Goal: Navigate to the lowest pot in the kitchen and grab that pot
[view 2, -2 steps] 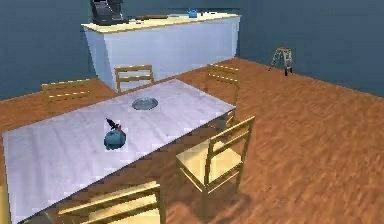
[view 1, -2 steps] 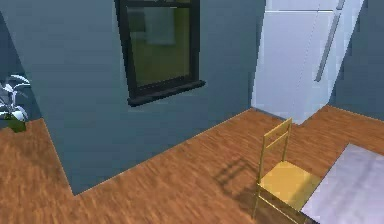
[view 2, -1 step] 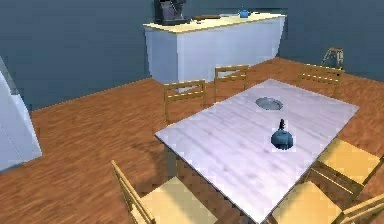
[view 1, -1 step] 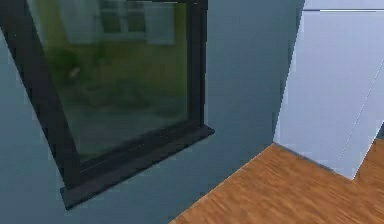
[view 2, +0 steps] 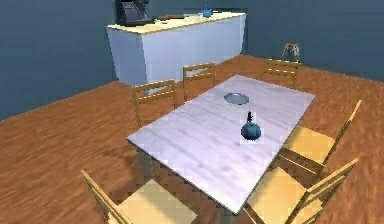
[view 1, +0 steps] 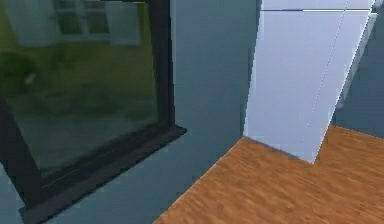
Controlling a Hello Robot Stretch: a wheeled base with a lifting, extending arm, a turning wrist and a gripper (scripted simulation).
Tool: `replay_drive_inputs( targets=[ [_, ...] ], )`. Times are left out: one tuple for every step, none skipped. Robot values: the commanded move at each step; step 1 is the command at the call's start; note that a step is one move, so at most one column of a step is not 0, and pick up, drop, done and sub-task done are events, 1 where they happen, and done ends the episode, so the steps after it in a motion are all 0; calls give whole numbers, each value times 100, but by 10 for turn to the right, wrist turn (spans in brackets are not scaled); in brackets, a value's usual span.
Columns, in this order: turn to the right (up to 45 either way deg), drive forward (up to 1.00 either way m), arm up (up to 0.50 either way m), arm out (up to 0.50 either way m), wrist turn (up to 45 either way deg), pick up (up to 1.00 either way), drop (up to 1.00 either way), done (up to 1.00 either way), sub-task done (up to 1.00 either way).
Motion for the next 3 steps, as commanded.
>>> replay_drive_inputs(
  targets=[
    [0,25,0,0,0,0,0,0,0],
    [390,0,0,0,0,0,0,0,0],
    [0,75,0,0,0,0,0,0,0]
  ],
)
